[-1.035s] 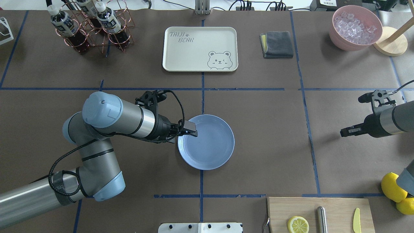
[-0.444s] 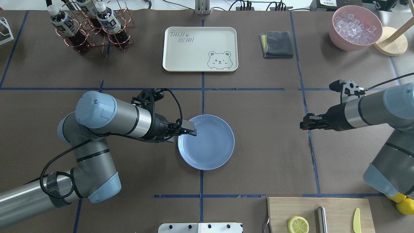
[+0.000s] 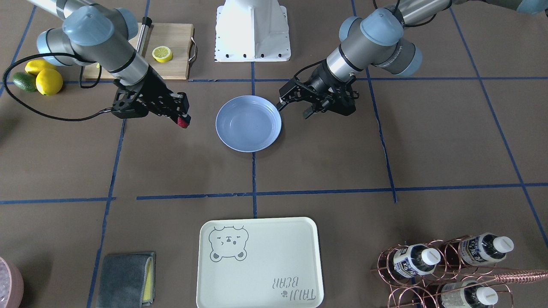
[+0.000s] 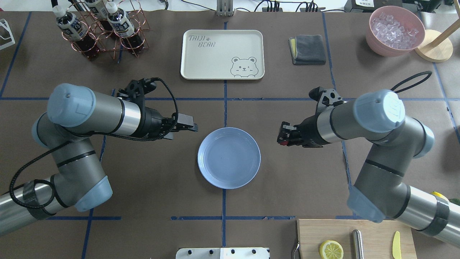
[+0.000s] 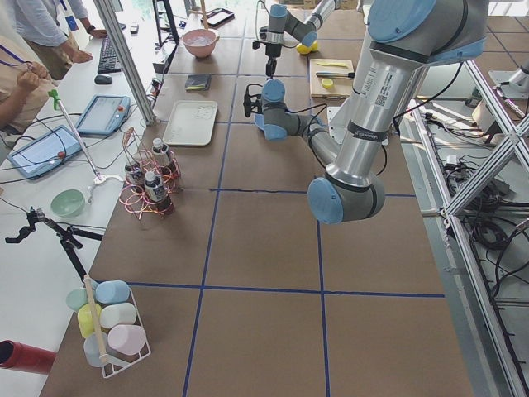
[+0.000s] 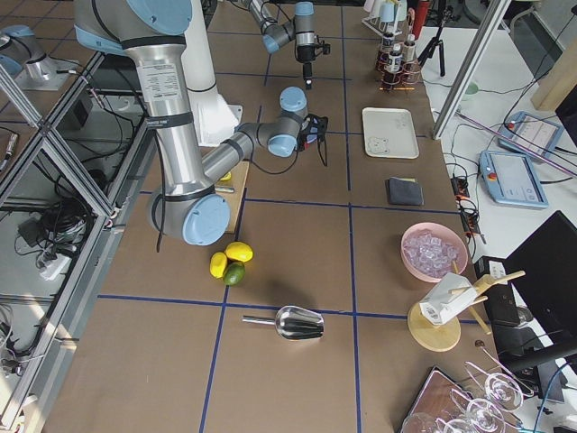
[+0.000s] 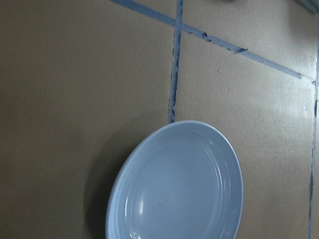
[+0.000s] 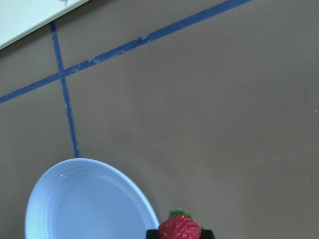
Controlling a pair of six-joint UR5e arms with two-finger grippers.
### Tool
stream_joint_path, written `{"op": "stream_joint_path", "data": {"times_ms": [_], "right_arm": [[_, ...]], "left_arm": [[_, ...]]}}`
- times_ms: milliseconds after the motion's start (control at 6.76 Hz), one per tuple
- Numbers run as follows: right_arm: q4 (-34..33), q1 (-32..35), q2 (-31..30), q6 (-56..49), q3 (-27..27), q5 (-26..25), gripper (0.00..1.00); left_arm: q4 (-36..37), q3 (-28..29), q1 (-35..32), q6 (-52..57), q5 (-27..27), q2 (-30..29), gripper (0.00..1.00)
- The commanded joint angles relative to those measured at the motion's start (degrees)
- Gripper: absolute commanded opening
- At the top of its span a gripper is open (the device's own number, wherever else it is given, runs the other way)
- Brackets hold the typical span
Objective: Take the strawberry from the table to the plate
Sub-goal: 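Carry the strawberry toward the plate with the right gripper while the left withdraws, then lower the held strawberry onto the blue plate with the right gripper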
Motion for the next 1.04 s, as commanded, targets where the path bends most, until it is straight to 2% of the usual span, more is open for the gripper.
{"op": "stream_joint_path", "data": {"times_ms": [0, 148, 296, 444, 739, 887], "right_arm": [[-13.6, -8.0, 11.2, 5.7, -0.7, -9.3, 0.0], [-17.2, -9.8, 14.4, 5.8, -2.5, -10.9, 0.0], [-24.3, -10.4, 20.0, 6.6, -5.0, -11.1, 0.0], [-25.9, -10.4, 21.3, 6.6, -7.6, -11.1, 0.0], [-25.5, -11.0, 21.9, 6.6, -12.6, -14.4, 0.0], [-25.5, -11.1, 21.9, 6.6, -12.9, -14.4, 0.0]], "left_arm": [[0.0, -4.8, -4.5, 10.6, -0.9, 7.7, 0.98], [0.0, -5.4, -5.4, 11.3, -1.2, 9.5, 0.97], [-0.2, -5.7, -7.4, 12.7, -1.3, 10.5, 0.98], [-0.3, -6.1, -7.4, 12.7, -0.7, 10.9, 0.99], [-0.4, -6.1, -7.5, 12.4, -0.3, 11.8, 0.99], [-0.3, -6.0, -7.4, 12.4, -0.3, 11.7, 0.99]]}}
